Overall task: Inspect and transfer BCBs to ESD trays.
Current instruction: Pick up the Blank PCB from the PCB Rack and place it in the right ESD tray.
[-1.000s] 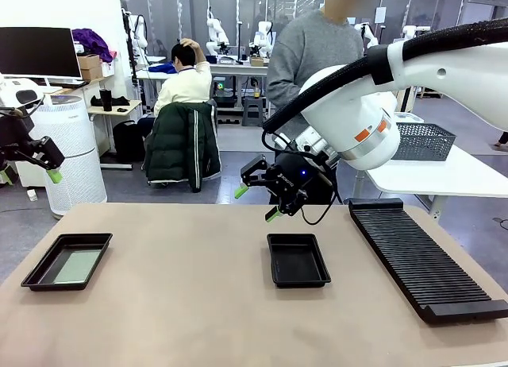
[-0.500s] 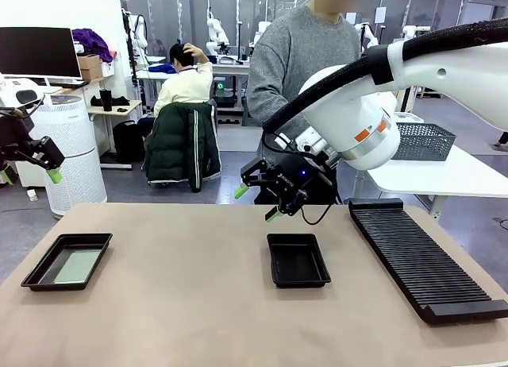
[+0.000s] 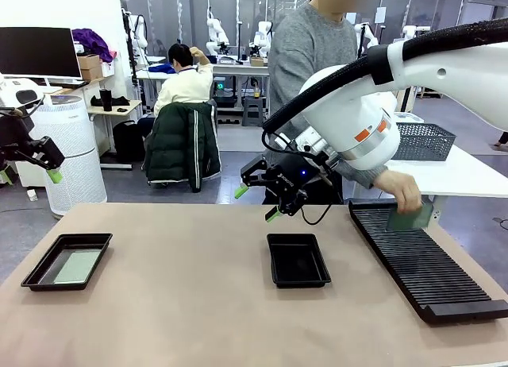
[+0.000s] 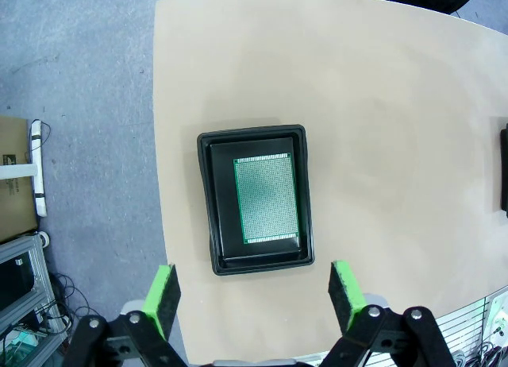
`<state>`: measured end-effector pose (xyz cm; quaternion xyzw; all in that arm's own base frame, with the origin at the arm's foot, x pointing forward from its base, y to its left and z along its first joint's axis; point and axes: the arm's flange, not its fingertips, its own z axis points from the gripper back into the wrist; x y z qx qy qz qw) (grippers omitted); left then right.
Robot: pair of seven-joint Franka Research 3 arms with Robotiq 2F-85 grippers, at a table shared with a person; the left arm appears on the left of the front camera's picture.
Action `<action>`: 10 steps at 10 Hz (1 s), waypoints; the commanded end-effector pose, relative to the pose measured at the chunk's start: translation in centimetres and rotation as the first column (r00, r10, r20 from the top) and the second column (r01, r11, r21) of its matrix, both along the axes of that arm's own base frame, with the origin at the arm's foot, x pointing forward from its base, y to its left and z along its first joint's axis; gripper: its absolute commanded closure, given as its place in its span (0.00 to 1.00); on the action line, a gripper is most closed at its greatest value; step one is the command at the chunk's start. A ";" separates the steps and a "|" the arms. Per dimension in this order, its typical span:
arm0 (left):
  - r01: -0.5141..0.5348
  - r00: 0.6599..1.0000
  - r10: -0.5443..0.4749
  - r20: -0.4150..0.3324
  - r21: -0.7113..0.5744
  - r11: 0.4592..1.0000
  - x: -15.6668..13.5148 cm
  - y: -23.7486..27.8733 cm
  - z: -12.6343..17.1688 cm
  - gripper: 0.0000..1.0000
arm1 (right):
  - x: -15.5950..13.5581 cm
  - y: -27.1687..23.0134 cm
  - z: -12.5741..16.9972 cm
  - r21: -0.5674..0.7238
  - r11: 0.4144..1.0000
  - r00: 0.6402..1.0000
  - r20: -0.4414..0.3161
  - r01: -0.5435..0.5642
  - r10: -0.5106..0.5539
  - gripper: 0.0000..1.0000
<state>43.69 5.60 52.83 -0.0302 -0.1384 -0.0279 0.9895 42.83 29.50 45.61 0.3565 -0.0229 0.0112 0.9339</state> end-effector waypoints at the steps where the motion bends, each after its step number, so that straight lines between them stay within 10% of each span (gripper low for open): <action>1: -0.002 1.000 0.002 0.004 0.001 1.000 -0.2 0.0 -0.2 0.00 | 0.0 -0.1 -0.1 -0.001 1.000 1.000 -0.001 0.001 -0.001 0.00; 10: -0.002 1.000 0.002 0.004 0.001 1.000 -0.2 0.0 -0.2 0.00 | 0.0 -0.1 -0.1 -0.001 1.000 1.000 -0.001 0.001 -0.001 0.00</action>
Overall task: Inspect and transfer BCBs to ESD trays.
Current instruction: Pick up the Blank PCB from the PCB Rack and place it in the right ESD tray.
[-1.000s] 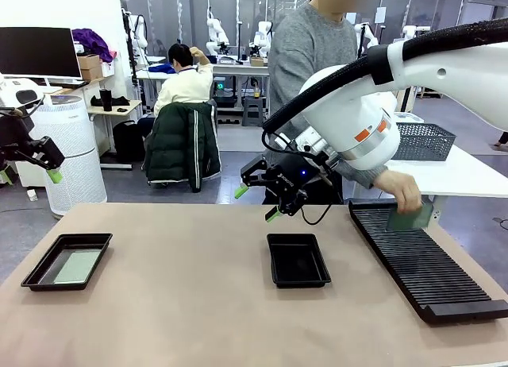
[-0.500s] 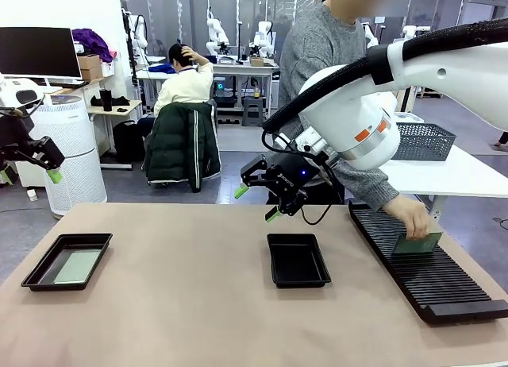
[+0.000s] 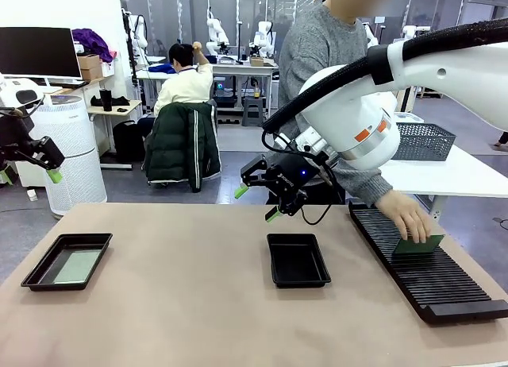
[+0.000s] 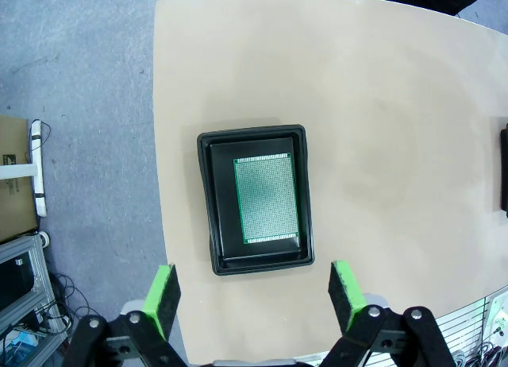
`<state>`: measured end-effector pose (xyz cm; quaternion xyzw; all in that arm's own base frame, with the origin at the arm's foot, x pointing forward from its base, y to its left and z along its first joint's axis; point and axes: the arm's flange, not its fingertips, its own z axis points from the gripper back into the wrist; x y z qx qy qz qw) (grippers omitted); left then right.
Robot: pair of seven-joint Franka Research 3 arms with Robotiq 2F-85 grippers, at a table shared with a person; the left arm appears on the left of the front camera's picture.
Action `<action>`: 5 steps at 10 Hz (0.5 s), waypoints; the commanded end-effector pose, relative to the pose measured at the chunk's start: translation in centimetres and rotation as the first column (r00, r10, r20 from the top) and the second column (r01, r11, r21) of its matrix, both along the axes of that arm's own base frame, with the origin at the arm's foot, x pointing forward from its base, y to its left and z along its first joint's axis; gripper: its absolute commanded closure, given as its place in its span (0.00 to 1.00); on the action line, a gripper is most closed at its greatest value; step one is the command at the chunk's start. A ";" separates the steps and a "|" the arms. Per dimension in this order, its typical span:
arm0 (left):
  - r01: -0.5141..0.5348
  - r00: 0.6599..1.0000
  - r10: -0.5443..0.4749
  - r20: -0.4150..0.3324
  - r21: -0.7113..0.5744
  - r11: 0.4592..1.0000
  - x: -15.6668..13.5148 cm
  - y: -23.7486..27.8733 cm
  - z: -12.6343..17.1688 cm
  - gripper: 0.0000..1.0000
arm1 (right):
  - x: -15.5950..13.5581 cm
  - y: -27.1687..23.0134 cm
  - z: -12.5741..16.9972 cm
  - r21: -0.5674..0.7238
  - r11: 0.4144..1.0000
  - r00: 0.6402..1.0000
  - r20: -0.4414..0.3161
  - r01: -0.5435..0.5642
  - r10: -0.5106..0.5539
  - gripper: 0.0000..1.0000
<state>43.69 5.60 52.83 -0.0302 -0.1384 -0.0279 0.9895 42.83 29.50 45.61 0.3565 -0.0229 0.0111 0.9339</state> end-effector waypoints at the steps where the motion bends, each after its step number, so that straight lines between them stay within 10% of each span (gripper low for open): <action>1: -0.002 1.000 0.002 0.004 0.001 1.000 -0.2 0.0 -0.2 0.00 | 0.0 -0.1 -0.1 -0.001 1.000 1.000 -0.001 0.000 0.000 0.00; 5: -0.002 1.000 0.002 0.004 0.001 1.000 -0.2 0.0 -0.2 0.00 | 0.0 0.0 0.0 0.000 1.000 1.000 0.000 0.000 0.000 0.00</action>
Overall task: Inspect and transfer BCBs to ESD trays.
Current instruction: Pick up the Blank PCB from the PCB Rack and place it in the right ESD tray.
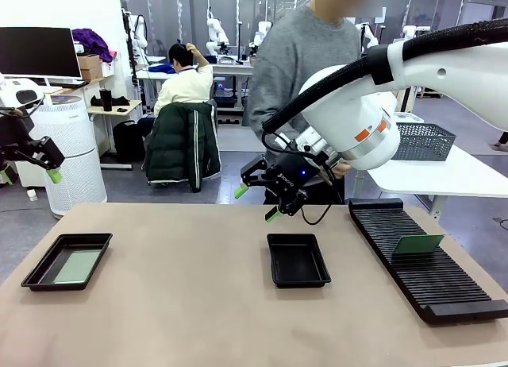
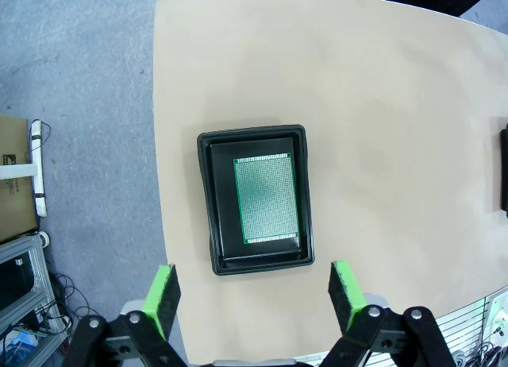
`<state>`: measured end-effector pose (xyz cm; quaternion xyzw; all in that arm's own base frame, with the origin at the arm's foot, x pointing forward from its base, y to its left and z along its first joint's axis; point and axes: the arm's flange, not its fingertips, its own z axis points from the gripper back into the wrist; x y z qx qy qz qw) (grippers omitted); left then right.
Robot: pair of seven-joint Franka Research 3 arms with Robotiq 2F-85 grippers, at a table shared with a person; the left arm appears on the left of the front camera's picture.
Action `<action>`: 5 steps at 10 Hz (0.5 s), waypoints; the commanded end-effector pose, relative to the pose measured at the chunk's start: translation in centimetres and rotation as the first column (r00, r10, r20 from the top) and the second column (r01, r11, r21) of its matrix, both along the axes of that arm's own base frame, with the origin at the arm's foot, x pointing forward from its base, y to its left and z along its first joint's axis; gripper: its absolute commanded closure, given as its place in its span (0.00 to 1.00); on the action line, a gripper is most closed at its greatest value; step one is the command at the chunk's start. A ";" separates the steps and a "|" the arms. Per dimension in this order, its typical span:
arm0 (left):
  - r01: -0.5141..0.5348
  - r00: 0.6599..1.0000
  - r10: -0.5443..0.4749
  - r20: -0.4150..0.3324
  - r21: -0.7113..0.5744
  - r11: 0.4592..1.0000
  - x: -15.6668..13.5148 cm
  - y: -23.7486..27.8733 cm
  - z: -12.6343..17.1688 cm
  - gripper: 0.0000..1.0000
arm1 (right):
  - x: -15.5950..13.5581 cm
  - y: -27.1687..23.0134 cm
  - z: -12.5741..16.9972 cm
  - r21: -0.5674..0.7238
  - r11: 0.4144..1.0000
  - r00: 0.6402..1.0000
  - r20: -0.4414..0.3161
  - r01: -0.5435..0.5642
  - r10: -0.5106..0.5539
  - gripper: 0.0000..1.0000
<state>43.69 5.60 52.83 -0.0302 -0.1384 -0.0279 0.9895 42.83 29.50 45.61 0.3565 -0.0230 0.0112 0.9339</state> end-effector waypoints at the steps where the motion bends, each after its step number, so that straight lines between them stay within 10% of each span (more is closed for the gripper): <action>1: -0.002 1.000 0.002 0.004 0.001 1.000 -0.2 0.0 -0.2 0.00 | -0.5 -0.9 1.2 -0.012 1.000 1.000 0.025 0.000 0.001 0.00; 5: -0.002 1.000 0.002 0.004 0.001 1.000 -0.2 0.0 -0.2 0.00 | -1.6 -4.9 6.3 -0.127 0.992 0.993 0.111 -0.024 0.038 0.00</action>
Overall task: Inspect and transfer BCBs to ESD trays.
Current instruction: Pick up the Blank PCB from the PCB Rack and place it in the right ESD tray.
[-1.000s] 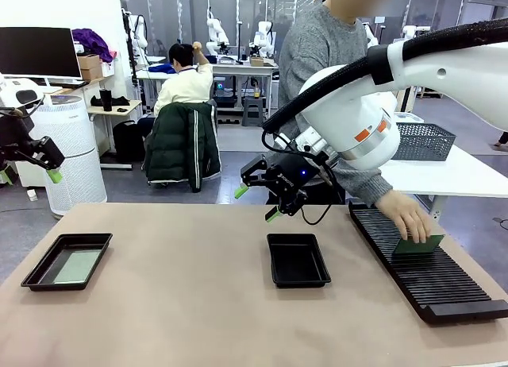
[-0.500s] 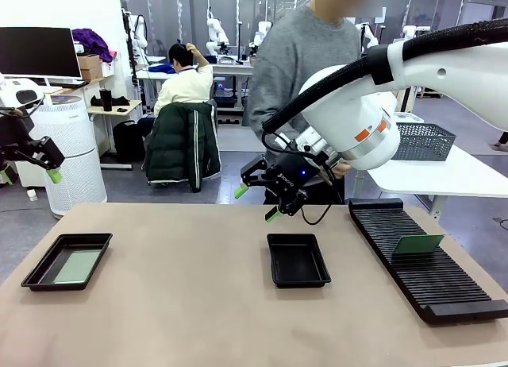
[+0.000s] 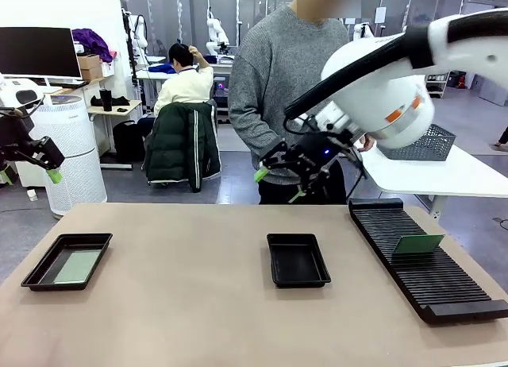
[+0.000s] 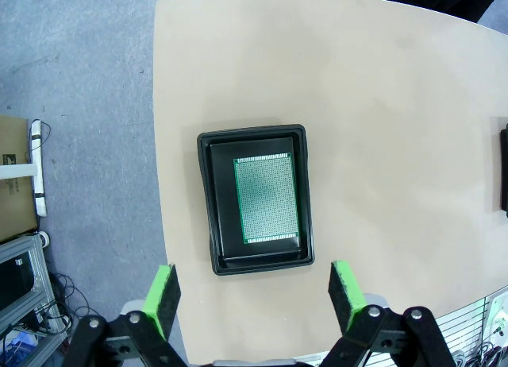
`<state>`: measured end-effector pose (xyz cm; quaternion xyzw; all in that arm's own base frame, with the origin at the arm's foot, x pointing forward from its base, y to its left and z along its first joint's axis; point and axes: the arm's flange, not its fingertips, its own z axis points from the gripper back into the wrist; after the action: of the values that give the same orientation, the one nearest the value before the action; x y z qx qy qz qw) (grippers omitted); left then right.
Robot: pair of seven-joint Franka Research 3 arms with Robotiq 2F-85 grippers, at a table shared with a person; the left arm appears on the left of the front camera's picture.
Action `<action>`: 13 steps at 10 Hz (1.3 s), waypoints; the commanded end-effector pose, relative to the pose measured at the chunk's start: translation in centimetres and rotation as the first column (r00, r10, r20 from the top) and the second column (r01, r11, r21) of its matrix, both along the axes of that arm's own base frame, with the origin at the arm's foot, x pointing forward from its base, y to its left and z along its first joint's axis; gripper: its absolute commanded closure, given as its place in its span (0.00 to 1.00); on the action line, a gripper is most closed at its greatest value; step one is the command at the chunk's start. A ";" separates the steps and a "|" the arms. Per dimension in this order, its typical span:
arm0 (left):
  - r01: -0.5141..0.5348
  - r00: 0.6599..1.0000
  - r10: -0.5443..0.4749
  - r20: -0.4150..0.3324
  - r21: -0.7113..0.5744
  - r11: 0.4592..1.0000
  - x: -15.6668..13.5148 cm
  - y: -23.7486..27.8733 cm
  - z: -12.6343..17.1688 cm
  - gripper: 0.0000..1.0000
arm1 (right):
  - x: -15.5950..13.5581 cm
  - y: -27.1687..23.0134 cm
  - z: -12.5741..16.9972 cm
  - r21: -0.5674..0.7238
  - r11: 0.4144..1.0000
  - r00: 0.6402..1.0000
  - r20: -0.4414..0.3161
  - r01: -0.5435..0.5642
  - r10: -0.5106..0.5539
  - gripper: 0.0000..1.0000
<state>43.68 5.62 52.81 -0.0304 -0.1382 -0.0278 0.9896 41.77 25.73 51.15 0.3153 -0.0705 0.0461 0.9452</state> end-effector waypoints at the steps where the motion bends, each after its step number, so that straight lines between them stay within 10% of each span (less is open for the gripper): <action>1: -0.001 1.000 0.001 0.004 0.001 1.000 -0.2 -0.1 -0.1 0.00 | -0.6 -2.1 2.1 -0.078 0.997 1.000 0.018 -0.005 0.006 0.00; 7: -0.001 1.000 0.001 0.004 0.001 1.000 -0.2 -0.1 -0.1 0.00 | -0.8 -8.9 10.4 -0.340 0.931 0.972 0.142 -0.130 0.188 0.00; 13: -0.001 1.000 0.001 0.004 0.001 1.000 -0.2 -0.1 -0.1 0.00 | -0.9 -14.3 13.6 -0.669 0.617 0.812 0.035 -0.414 0.583 0.00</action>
<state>43.68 5.62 52.80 -0.0305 -0.1382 -0.0278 0.9896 40.54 12.35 64.38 0.0089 -0.0731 0.3315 0.9406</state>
